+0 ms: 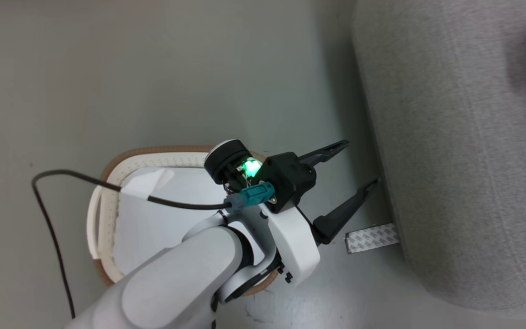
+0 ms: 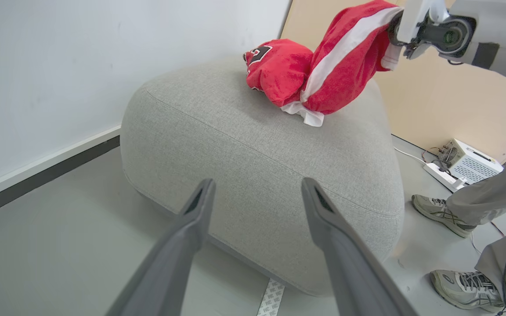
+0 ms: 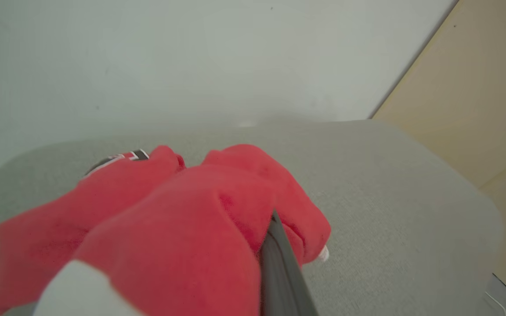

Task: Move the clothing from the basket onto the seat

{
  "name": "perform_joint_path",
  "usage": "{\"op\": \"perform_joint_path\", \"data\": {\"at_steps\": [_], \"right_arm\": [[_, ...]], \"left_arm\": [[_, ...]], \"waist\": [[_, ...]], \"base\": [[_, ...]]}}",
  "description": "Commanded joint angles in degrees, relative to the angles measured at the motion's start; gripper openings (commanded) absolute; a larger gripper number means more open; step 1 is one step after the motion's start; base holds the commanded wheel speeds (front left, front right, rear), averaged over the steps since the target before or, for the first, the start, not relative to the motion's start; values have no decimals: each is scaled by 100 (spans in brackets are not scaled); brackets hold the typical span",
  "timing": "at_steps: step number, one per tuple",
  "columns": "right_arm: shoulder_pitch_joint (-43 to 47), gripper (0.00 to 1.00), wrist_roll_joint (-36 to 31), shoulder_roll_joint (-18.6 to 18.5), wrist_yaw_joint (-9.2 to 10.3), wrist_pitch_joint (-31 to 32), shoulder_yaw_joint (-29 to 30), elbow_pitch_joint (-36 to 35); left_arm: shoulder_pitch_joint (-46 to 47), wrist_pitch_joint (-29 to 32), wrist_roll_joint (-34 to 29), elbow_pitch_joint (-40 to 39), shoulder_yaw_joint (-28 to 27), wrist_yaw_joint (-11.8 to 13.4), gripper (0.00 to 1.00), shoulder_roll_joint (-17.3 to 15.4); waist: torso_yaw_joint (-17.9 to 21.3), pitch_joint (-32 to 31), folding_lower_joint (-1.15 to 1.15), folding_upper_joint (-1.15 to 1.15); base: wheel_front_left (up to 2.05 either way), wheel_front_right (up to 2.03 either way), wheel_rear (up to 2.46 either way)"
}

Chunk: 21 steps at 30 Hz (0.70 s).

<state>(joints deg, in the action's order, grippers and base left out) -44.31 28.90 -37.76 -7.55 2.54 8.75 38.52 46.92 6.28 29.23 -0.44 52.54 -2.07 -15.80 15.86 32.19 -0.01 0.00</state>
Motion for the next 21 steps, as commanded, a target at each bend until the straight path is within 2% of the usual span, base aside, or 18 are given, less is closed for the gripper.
{"op": "perform_joint_path", "data": {"at_steps": [1,2,4,6,7,8,13,15,21], "right_arm": [[10,1,-140,-58,13,130,-213,150],[-8,19,-201,-131,14,262,-463,307],[-89,32,-243,-228,14,437,-748,632],[-85,50,-223,-233,14,547,-991,894],[-91,71,-185,-247,14,568,-1071,993],[-82,100,-174,-266,14,569,-1178,1069],[-60,100,-48,-289,14,598,-1621,1315],[-6,100,70,-223,14,816,-1826,1397],[450,100,539,-481,14,1494,-2596,1136]], "left_arm": [[59,-16,-49,-17,-5,11,100,-37],[58,-33,-45,-10,-8,14,100,-37],[39,-82,-32,17,-18,24,100,-38],[0,-128,-2,52,-12,22,100,-26],[-20,-152,11,69,-13,27,100,-20],[-43,-185,21,91,-12,28,100,-12],[-185,-310,114,191,-15,43,100,-3],[-266,-386,163,254,-19,47,100,-1],[-606,-633,335,414,-51,92,100,-4]], "waist": [[-124,107,1,0],[-148,116,1,0],[-185,104,1,0],[-219,43,1,0],[-231,0,1,0],[-242,-55,1,0],[-221,-416,1,0],[-195,-614,1,0],[-139,-1304,1,0]], "base": [[0,0,0],[0,0,0],[0,0,0],[0,0,0],[0,0,0],[0,0,0],[0,0,0],[0,0,0],[0,0,0]]}}
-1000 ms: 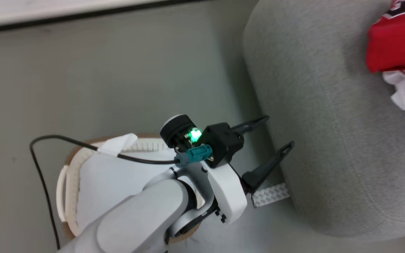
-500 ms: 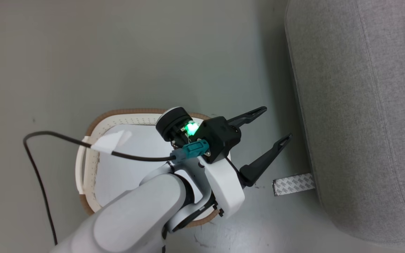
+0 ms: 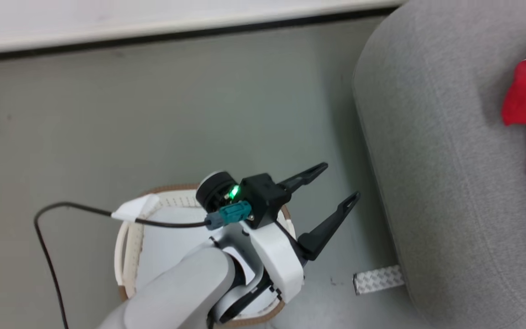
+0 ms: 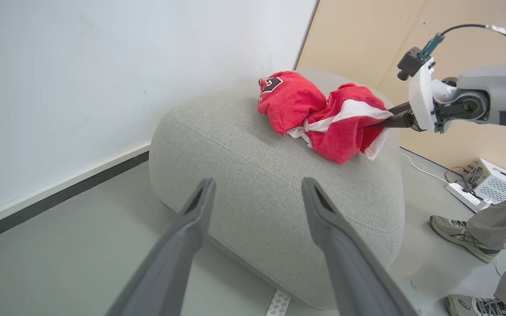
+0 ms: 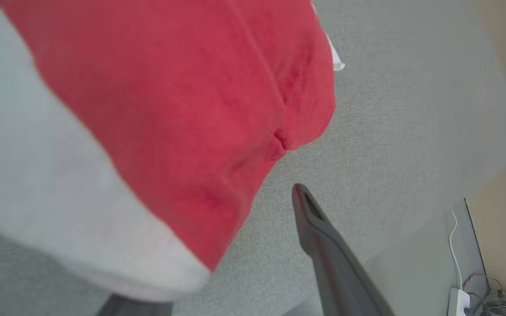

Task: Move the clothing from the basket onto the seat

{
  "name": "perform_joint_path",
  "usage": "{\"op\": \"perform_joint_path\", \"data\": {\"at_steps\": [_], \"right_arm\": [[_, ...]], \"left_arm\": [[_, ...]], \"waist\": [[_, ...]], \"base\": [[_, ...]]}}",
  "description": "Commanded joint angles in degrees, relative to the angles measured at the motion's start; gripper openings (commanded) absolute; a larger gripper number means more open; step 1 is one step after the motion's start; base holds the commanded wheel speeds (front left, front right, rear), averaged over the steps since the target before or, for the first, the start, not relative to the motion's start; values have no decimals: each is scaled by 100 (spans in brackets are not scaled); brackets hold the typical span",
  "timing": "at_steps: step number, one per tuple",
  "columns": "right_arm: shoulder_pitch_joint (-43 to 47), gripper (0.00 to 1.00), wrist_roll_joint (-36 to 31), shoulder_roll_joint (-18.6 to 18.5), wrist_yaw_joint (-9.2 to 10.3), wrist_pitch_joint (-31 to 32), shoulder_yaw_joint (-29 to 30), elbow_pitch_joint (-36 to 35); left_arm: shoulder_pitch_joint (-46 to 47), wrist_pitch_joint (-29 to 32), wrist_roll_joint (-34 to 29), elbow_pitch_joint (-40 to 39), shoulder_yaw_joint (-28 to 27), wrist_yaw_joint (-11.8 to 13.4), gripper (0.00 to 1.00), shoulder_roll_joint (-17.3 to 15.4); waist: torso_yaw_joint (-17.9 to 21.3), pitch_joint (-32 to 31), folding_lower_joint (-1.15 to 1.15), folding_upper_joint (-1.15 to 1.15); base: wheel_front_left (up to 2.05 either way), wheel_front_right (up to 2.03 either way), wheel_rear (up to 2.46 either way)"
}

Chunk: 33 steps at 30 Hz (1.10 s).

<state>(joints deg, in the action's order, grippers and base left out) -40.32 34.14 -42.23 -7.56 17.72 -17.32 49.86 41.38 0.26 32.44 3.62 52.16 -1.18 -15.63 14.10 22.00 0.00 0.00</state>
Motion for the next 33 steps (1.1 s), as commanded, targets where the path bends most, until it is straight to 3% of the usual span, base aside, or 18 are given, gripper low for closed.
{"op": "perform_joint_path", "data": {"at_steps": [1,9,14,18,25,33], "right_arm": [[158,100,138,-122,15,108,-106,-102],[1063,100,1019,-862,15,689,-760,-1287],[1434,100,1185,-1214,15,592,-606,-2152],[1705,100,1023,-1240,15,374,-242,-2919],[2329,100,669,-515,15,96,778,-4276],[3085,100,-310,1214,14,-395,1695,-5386]], "left_arm": [[-122,-60,64,42,-25,8,100,-38],[-698,-319,333,86,-120,177,100,-132],[-975,-425,462,-32,-246,332,100,-250],[-1206,-570,635,-185,-510,565,100,-406],[-1661,-837,811,-507,-1127,1054,100,-907],[-2550,-1397,1152,-702,-2132,1684,100,-1317]], "waist": [[43,-418,0,0],[-1,-1333,0,0],[-133,-1721,0,0],[-271,-1990,0,0],[-578,-2241,0,0],[-832,-2296,0,0]], "base": [[0,0,0],[0,0,0],[0,0,0],[0,0,0],[0,0,0],[0,0,0]]}}
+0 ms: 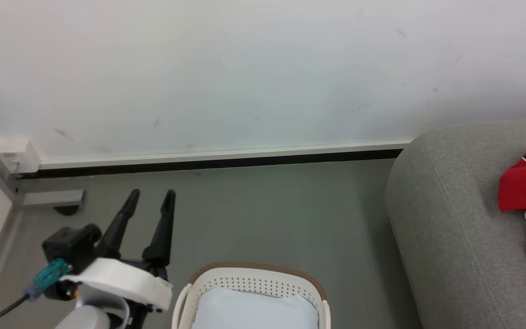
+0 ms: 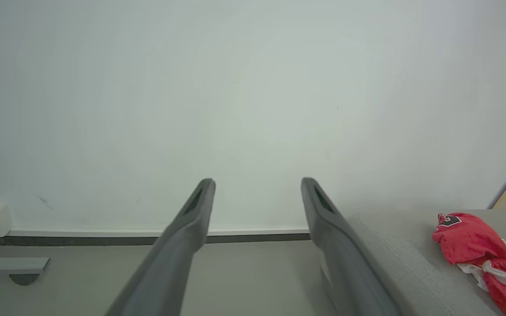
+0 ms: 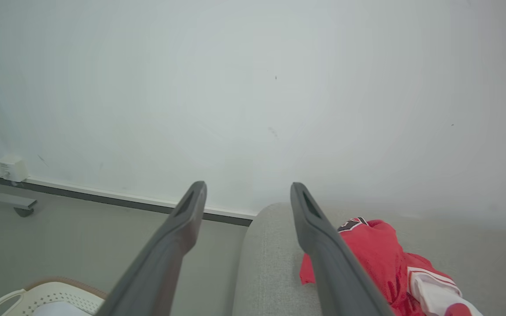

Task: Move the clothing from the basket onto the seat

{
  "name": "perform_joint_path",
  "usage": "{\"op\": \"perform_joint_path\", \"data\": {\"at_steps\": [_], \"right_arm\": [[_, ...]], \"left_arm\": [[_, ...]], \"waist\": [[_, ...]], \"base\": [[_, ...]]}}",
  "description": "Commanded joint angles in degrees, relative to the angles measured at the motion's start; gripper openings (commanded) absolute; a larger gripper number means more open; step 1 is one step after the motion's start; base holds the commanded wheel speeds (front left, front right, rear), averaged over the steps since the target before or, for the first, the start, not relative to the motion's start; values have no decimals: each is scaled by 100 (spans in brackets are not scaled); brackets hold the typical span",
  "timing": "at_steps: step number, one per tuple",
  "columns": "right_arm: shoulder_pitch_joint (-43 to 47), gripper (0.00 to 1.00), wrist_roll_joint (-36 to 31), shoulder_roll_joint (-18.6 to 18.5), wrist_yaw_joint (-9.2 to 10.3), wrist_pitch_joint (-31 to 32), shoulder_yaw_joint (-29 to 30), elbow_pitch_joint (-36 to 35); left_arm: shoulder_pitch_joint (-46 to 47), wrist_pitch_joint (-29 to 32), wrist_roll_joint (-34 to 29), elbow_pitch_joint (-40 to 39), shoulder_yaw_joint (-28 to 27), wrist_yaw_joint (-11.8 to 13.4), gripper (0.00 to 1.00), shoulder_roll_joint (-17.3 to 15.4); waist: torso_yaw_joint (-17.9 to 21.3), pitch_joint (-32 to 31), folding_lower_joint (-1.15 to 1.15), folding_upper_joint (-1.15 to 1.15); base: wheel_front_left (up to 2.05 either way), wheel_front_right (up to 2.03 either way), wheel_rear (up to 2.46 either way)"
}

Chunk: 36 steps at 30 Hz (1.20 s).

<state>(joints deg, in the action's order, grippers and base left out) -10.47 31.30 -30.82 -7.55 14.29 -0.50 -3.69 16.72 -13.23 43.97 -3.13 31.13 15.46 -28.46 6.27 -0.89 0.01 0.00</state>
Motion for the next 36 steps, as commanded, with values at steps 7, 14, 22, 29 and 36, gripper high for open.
{"op": "perform_joint_path", "data": {"at_steps": [7,14,22,29,36], "right_arm": [[658,100,-947,1296,13,-892,241,-179],[1139,100,-1329,1973,14,-1682,228,40],[1420,100,-1632,2353,14,-2358,57,312],[1292,100,-1629,2358,14,-2524,-61,411],[1243,100,-1615,2342,14,-2539,-87,433]], "left_arm": [[-748,-189,-451,-21,-683,61,100,157],[-1296,-191,-1142,245,-1208,-276,100,678],[-1722,-191,-1800,570,-1794,-882,100,1205],[-1681,-192,-2169,729,-2151,-1284,100,1477],[-1693,-192,-2451,812,-2384,-1479,100,1712]], "waist": [[-233,25,-1,0],[-348,-23,-1,0],[-412,-96,-1,0],[-443,-54,-1,0],[-451,-37,-1,0]], "base": [[0,0,0],[0,0,0],[0,0,0],[0,0,0],[0,0,0]]}}
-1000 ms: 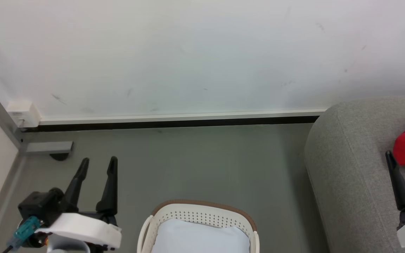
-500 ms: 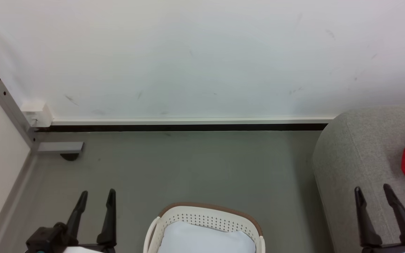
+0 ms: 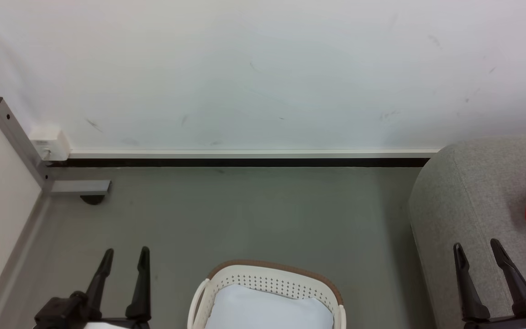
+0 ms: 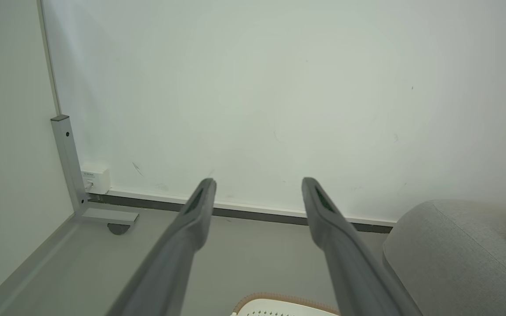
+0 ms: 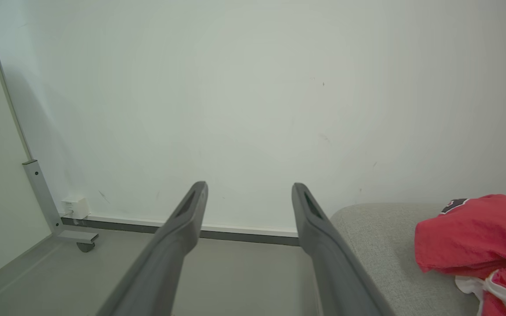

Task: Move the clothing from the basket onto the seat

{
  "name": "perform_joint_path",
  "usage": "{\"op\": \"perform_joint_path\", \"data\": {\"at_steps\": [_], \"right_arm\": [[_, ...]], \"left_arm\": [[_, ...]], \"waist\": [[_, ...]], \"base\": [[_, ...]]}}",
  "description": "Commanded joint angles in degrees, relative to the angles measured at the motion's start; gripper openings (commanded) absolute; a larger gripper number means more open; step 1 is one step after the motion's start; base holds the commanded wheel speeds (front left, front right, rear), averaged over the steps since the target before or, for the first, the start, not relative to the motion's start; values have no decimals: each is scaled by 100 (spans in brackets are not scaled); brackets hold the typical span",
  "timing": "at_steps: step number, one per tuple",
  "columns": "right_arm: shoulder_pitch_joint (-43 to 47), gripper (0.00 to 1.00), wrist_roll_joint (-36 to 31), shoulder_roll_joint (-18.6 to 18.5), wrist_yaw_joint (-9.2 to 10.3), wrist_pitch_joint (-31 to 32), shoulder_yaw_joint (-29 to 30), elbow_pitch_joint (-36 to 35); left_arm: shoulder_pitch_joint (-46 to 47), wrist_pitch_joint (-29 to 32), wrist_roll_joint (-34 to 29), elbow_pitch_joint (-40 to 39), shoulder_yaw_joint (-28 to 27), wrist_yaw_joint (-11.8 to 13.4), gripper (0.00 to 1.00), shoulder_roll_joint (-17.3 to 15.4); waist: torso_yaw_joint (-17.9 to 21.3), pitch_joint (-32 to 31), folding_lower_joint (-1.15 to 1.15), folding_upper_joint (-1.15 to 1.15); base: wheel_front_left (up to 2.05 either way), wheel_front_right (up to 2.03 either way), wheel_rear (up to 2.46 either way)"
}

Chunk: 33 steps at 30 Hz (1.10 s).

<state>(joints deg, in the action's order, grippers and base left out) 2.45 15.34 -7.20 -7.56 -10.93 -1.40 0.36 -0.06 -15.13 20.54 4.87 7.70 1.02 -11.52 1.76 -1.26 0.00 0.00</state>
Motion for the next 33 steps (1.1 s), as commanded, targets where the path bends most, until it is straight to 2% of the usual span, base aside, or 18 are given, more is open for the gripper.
{"op": "perform_joint_path", "data": {"at_steps": [1,6,7,11,33], "right_arm": [[-46,100,-20,-23,15,-13,-2,31],[-60,100,-60,-42,15,-28,-17,18],[-3,0,-14,-8,0,-9,-18,7],[85,0,36,41,0,8,-44,184],[-198,0,2252,90,2,436,120,507]], "left_arm": [[-22,-2,-122,27,-66,-54,100,49],[-32,-2,-183,123,-184,-225,100,161],[-1,1,-154,120,-183,-227,0,174],[-76,19,-105,304,-145,-226,0,248],[140,622,1941,471,-512,-402,0,418]], "waist": [[0,0,0,0],[9,1,0,0],[7,1,0,0],[5,3,0,0],[-27,28,0,0]], "base": [[0,0,0],[0,0,0],[0,0,0],[0,0,0],[0,0,0]]}}
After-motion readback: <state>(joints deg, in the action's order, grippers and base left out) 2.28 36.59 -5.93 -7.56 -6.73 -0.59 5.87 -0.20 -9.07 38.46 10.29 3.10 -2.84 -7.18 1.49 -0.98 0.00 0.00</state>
